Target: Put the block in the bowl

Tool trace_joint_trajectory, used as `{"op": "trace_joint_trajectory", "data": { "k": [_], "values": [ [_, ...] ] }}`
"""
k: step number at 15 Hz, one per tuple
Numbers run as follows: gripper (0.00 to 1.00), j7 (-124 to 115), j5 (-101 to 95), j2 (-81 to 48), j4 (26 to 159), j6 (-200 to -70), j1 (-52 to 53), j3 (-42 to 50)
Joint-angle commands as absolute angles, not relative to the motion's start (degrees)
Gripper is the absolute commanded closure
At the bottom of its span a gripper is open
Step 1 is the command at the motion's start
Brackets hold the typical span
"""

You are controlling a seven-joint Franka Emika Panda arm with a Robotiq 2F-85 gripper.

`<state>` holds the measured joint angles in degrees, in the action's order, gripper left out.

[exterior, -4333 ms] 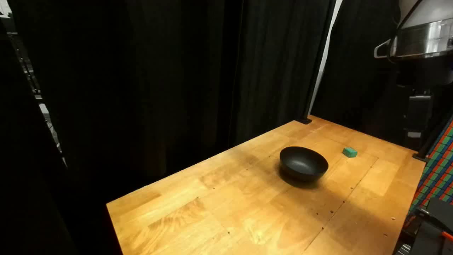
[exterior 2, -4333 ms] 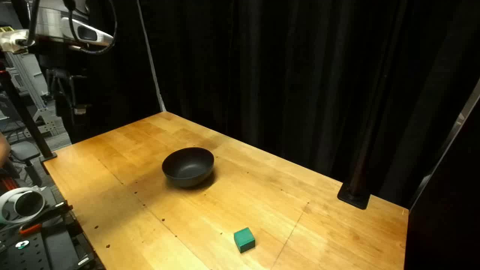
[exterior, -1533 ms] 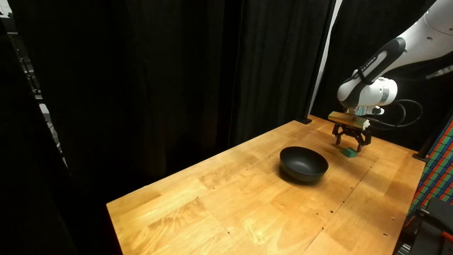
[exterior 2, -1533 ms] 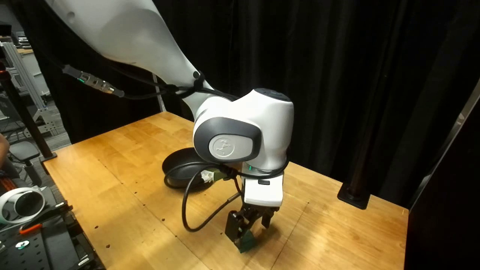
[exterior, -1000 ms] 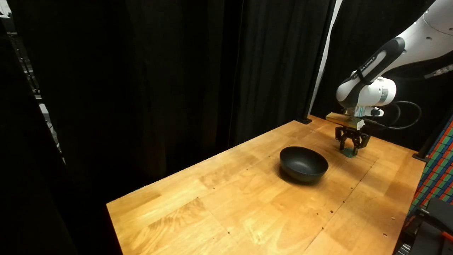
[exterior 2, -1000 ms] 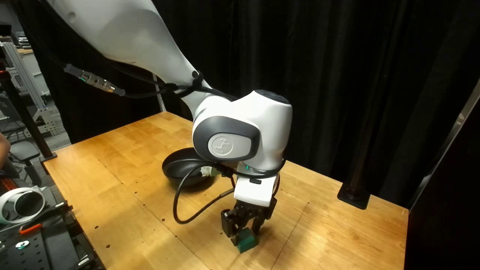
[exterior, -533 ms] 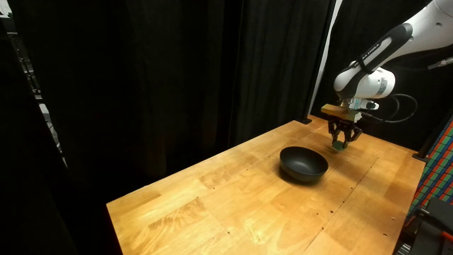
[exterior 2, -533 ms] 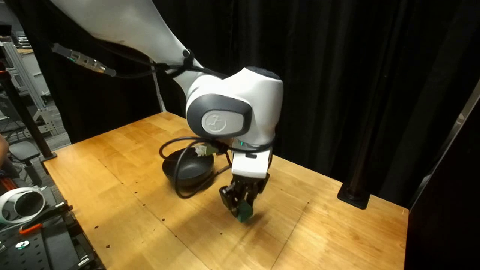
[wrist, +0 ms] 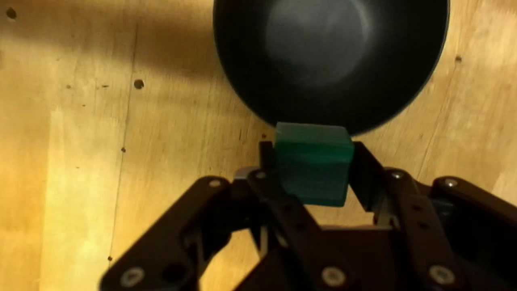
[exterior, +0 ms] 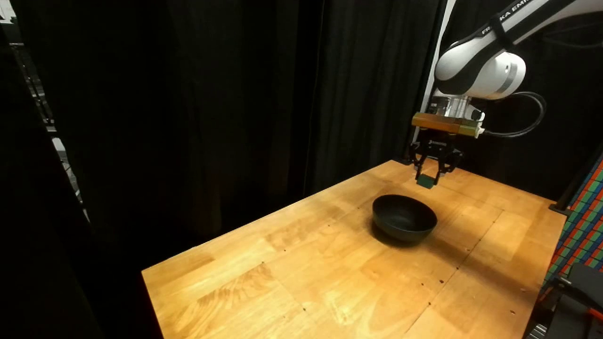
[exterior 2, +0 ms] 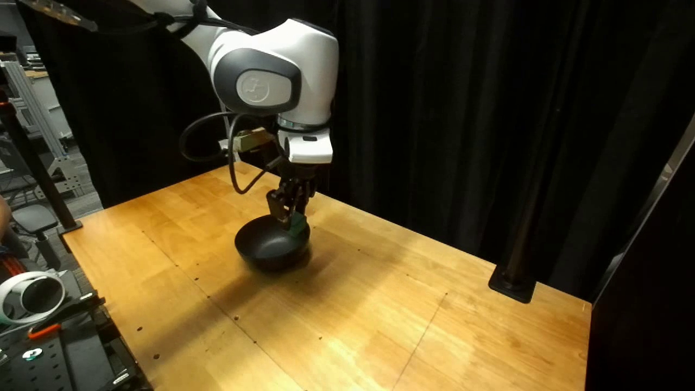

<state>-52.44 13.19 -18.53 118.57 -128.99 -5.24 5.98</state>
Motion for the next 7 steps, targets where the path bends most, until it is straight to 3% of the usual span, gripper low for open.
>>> {"op": "trace_joint_trajectory", "data": {
  "k": [1,2,6,7],
  "values": [
    [0.27,-44.0,15.0,-16.0,121.0,-127.2,-3.8,3.4],
    [0.27,-41.7,15.2,-15.8,121.1,-126.4,-3.5,2.7],
    [0.01,-32.0,17.0,-15.4,119.7,-120.6,-2.8,0.5],
    [0.0,-29.5,17.9,-15.4,119.3,-119.0,-2.7,0.1]
  ]
}}
